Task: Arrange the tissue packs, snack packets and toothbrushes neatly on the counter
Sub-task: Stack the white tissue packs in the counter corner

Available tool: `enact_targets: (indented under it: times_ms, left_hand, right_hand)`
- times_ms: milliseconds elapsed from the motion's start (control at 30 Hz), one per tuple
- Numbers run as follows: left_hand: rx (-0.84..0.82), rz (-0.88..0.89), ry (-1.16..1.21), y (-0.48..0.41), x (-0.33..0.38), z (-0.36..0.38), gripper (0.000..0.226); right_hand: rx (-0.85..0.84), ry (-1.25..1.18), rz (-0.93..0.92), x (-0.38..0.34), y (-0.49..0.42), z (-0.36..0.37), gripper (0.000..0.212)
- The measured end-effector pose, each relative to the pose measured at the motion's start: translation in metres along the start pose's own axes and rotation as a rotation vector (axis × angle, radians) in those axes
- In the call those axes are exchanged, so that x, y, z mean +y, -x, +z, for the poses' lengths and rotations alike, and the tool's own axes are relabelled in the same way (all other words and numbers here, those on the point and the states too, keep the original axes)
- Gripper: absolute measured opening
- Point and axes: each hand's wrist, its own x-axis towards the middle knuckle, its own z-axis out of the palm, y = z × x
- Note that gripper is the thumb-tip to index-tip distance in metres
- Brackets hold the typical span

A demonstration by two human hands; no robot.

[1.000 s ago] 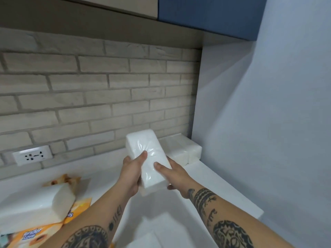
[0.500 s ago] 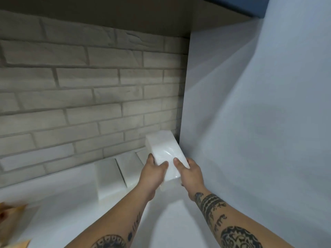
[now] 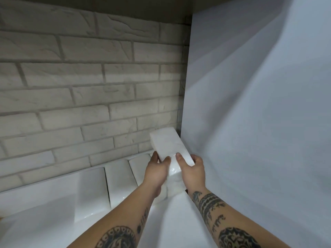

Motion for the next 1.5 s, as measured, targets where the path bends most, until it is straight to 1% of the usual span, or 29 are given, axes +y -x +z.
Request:
enact_targets:
  times_ms: [33,67,100,133,167,200,267,300,333,367,467,533,567,600,667,700,800,867,933,1033,1100,1267,1333,1400,1500]
  left_hand:
    - [0.012,-0.006,0.005,-0.005,-0.001,0.004,0.021]
    - [0.02,-0.019,0.012,-0.01,-0.002,0.007,0.02]
    - [0.019,-0.038,0.013,-0.015,-0.005,0.01,0.021]
    - [0.01,-0.056,0.011,-0.019,-0.007,0.012,0.022]
    - [-0.004,-0.076,0.003,-0.023,-0.009,0.012,0.023]
    - [-0.02,-0.091,-0.003,-0.026,-0.011,0.013,0.024]
    - [-0.041,-0.1,-0.017,-0.032,-0.014,0.013,0.024]
    - [-0.043,-0.102,-0.023,-0.035,-0.016,0.013,0.025]
    - [-0.04,-0.103,-0.023,-0.039,-0.018,0.014,0.025]
    - [-0.03,-0.106,-0.024,-0.044,-0.019,0.014,0.025]
    - [-0.03,-0.138,-0.001,-0.06,-0.022,0.014,0.031]
    - [-0.037,-0.16,0.007,-0.067,-0.022,0.013,0.038]
    - [-0.032,-0.169,-0.004,-0.07,-0.022,0.013,0.045]
    - [-0.019,-0.178,-0.012,-0.074,-0.025,0.012,0.057]
    - [0.002,-0.196,-0.017,-0.08,-0.03,0.009,0.08]
    - [-0.002,-0.209,-0.019,-0.08,-0.03,0.009,0.084]
    - [-0.043,-0.225,-0.003,-0.071,-0.019,0.008,0.076]
    - [-0.055,-0.224,-0.011,-0.072,-0.019,0.007,0.076]
    - [-0.052,-0.22,-0.022,-0.074,-0.019,0.007,0.08]
    - [-0.013,-0.21,-0.002,-0.071,-0.016,0.006,0.076]
    - [0.007,-0.209,0.011,-0.065,-0.012,0.002,0.078]
    - [0.057,-0.187,-0.08,-0.04,-0.002,-0.022,0.079]
    - [0.079,-0.166,-0.129,-0.029,0.0,-0.038,0.076]
    - [0.081,-0.147,-0.171,-0.017,0.0,-0.056,0.068]
    - [0.072,-0.114,-0.217,0.011,0.005,-0.081,0.049]
  right_hand:
    - [0.015,0.014,-0.018,0.002,-0.006,0.002,0.05]
    - [0.02,0.036,-0.029,0.004,-0.01,0.004,0.061]
    - [0.016,0.051,-0.03,0.009,-0.015,0.006,0.073]
    - [0.005,0.054,-0.024,0.012,-0.019,0.009,0.08]
    - [-0.002,0.055,-0.021,0.015,-0.022,0.011,0.08]
    - [-0.005,0.055,-0.019,0.019,-0.025,0.013,0.074]
    - [0.0,0.06,-0.032,0.025,-0.03,0.015,0.049]
    - [0.001,0.06,-0.042,0.027,-0.033,0.016,0.04]
    - [-0.002,0.059,-0.048,0.028,-0.036,0.018,0.035]
    - [-0.008,0.053,-0.053,0.028,-0.038,0.02,0.034]
    - [-0.015,0.064,-0.075,0.026,-0.043,0.028,0.052]
    - [-0.027,0.095,-0.103,0.027,-0.045,0.032,0.053]
    - [-0.04,0.096,-0.109,0.028,-0.047,0.033,0.052]
    - [-0.056,0.096,-0.107,0.028,-0.048,0.034,0.055]
    - [-0.084,0.113,-0.101,0.029,-0.049,0.037,0.064]
    - [-0.095,0.126,-0.096,0.031,-0.05,0.038,0.07]
    - [-0.116,0.143,-0.037,0.03,-0.049,0.043,0.082]
    - [-0.126,0.149,-0.032,0.028,-0.049,0.043,0.081]
    - [-0.127,0.155,-0.023,0.025,-0.05,0.041,0.08]
    - [-0.137,0.182,-0.01,0.022,-0.049,0.037,0.086]
    - [-0.121,0.202,-0.017,0.021,-0.048,0.036,0.087]
    - [-0.053,0.301,-0.102,0.01,-0.031,0.036,0.079]
    - [-0.039,0.37,-0.116,0.002,-0.02,0.035,0.077]
    - [-0.033,0.403,-0.137,-0.008,-0.004,0.035,0.072]
    - [-0.072,0.387,-0.19,-0.026,0.026,0.035,0.053]
